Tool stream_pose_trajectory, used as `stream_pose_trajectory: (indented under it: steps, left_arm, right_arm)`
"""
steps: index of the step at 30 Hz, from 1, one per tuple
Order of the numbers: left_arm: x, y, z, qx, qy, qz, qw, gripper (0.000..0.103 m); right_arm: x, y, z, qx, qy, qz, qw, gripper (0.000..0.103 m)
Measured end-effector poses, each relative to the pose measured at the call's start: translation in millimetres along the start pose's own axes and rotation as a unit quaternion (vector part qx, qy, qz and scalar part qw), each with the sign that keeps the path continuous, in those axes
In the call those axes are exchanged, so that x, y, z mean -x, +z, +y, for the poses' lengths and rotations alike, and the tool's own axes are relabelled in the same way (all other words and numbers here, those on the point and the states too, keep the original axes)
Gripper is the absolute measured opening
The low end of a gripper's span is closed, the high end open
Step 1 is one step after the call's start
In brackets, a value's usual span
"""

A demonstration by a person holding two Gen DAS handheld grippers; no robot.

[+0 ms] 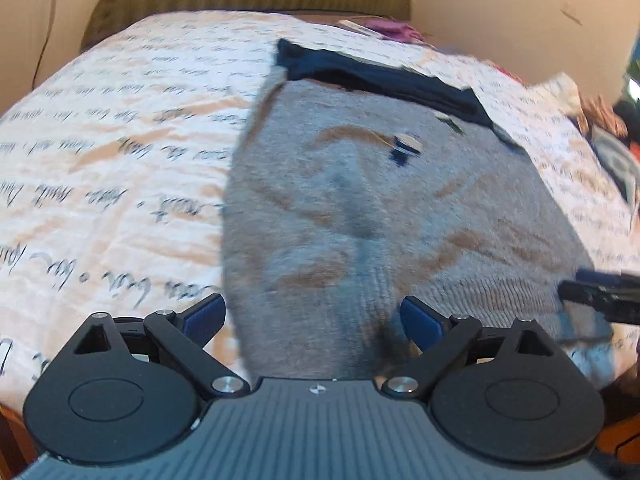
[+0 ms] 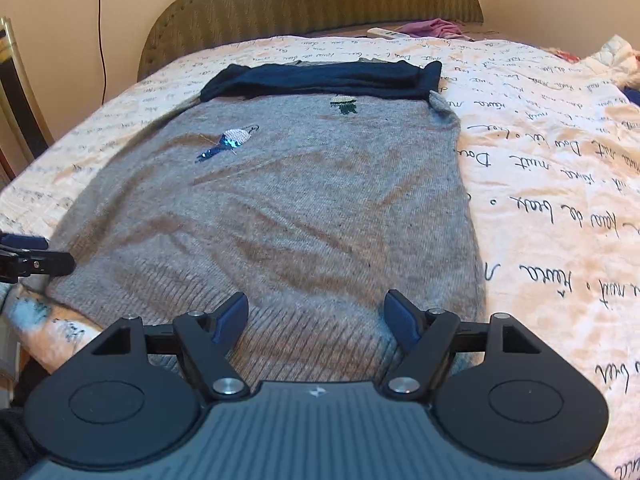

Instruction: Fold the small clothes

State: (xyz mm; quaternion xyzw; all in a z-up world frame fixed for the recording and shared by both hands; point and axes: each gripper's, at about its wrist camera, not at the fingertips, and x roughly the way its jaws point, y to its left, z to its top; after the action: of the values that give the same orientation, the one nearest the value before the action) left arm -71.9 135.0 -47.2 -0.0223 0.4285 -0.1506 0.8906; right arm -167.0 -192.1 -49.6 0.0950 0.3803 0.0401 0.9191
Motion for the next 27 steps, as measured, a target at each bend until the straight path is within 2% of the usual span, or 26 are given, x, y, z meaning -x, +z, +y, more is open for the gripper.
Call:
stream_pose_trajectory:
  steps: [3,7,8,9,11,14,16,18,20,22,24,27]
  left_arm:
    - [-5,3,27,0.069,-0.008,0.014,0.9975,0.09]
    - [-9,10,39,0.12,-0.054,0.018,0.9911,0.087]
    - [-9,10,41,0.136,-0.083,0.018,0.9871,0.078]
    - [-12,11,45,0.158,-0.121,0.023,0.9797,0.073]
    - [-21,10,51,0.204,-0.178,0.042,0.9617,0.057]
    - [-36,7,57,0.248,-0.214,0.07,0.9424,0.045]
    - [-40,5,61,0.261,-0.223,0.08,0.9357,0.041]
    - [-40,4,64,0.263,-0.23,0.081,0.9333,0.041]
    - [-39,4,65,0.256,-0.229,0.082,0.9355,0.039]
    - [-40,5,65,0.25,-0.229,0.085,0.9368,0.037]
    - [-41,8,66,0.245,-0.229,0.087,0.9379,0.034]
    - [-43,13,67,0.241,-0.234,0.088,0.9378,0.02]
  right_arm:
    - [11,3,-26,-0.064,0.023,-0.003,0.998,0.075]
    - [16,4,-65,-0.152,0.056,0.014,0.987,0.075]
    - [16,3,-74,-0.177,0.073,0.02,0.981,0.075]
    - [14,2,-83,-0.201,0.09,0.027,0.975,0.075]
    - [13,-2,-99,-0.249,0.122,0.038,0.96,0.075]
    - [9,-8,-118,-0.308,0.172,0.049,0.934,0.075]
    - [5,-14,-128,-0.345,0.202,0.061,0.915,0.074]
    - [10,-15,-133,-0.354,0.201,0.058,0.912,0.074]
    - [17,-16,-139,-0.36,0.19,0.052,0.912,0.074]
    - [20,-17,-145,-0.358,0.163,0.059,0.918,0.074]
    - [21,-20,-148,-0.365,0.168,0.061,0.914,0.074]
    - [16,-19,-140,-0.353,0.174,0.074,0.916,0.074]
